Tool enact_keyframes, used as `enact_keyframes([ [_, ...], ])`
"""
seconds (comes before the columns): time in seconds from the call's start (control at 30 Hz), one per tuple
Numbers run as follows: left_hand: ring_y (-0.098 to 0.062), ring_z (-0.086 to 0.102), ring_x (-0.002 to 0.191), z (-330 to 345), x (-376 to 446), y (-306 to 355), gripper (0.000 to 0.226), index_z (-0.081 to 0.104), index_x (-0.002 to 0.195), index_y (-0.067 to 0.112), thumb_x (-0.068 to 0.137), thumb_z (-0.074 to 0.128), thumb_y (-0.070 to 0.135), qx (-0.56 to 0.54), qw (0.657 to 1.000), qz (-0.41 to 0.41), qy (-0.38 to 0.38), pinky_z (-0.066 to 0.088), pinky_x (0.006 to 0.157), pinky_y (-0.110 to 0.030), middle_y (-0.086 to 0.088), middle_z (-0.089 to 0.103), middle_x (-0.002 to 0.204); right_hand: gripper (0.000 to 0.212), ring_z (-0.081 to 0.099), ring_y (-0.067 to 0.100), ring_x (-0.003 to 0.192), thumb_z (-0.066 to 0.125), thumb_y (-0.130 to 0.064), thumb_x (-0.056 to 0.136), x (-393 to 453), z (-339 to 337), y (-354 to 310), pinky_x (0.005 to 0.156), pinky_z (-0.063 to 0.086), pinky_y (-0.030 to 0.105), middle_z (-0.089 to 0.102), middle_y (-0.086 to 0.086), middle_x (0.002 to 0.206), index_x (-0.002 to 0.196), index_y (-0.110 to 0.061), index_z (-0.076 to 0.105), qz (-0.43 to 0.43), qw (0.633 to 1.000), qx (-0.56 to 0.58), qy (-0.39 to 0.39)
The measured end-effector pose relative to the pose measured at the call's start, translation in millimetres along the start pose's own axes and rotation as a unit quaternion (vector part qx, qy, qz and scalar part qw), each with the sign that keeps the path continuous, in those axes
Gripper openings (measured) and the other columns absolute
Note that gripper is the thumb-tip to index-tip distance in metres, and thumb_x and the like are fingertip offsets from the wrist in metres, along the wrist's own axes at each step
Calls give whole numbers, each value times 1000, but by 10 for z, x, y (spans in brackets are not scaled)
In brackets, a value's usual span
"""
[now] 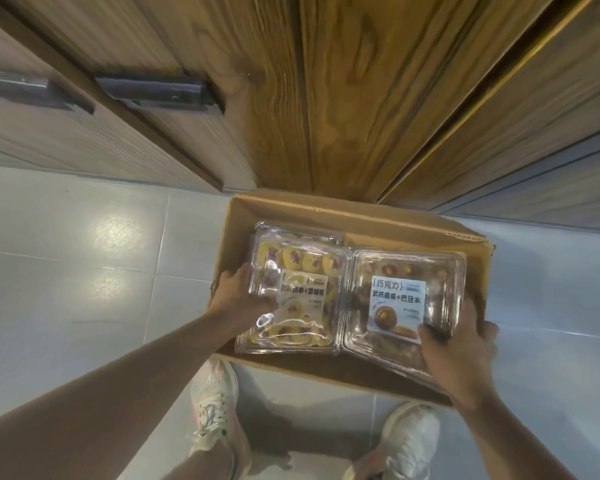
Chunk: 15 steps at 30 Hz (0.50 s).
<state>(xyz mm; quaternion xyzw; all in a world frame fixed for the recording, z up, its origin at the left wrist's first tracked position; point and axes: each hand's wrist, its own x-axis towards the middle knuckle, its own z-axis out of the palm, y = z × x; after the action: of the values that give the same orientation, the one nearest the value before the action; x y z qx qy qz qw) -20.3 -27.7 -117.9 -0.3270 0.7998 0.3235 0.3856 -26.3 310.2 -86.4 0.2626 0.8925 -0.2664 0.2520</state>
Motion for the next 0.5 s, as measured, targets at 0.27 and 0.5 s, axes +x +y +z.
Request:
enact_keyframes([
  [0.27, -18, 60, 113, 21, -161, 32, 81, 26, 149, 39, 83, 74, 37, -104, 993, 20, -59, 59, 84, -36, 9, 57, 134, 81, 63, 32, 119, 71, -21, 92, -27, -220, -9, 97, 54, 52, 61, -5, 137, 153, -43, 22, -40, 993, 22, -108],
  [0.5, -23, 63, 118, -236, -354, 120, 85, 40, 147, 34, 73, 77, 52, -125, 987, 29, -99, 57, 97, -50, 8, 64, 130, 64, 61, 36, 121, 70, -17, 92, -33, -296, 43, 101, 47, 48, 65, 4, 133, 146, -28, 38, -29, 990, 39, -135],
])
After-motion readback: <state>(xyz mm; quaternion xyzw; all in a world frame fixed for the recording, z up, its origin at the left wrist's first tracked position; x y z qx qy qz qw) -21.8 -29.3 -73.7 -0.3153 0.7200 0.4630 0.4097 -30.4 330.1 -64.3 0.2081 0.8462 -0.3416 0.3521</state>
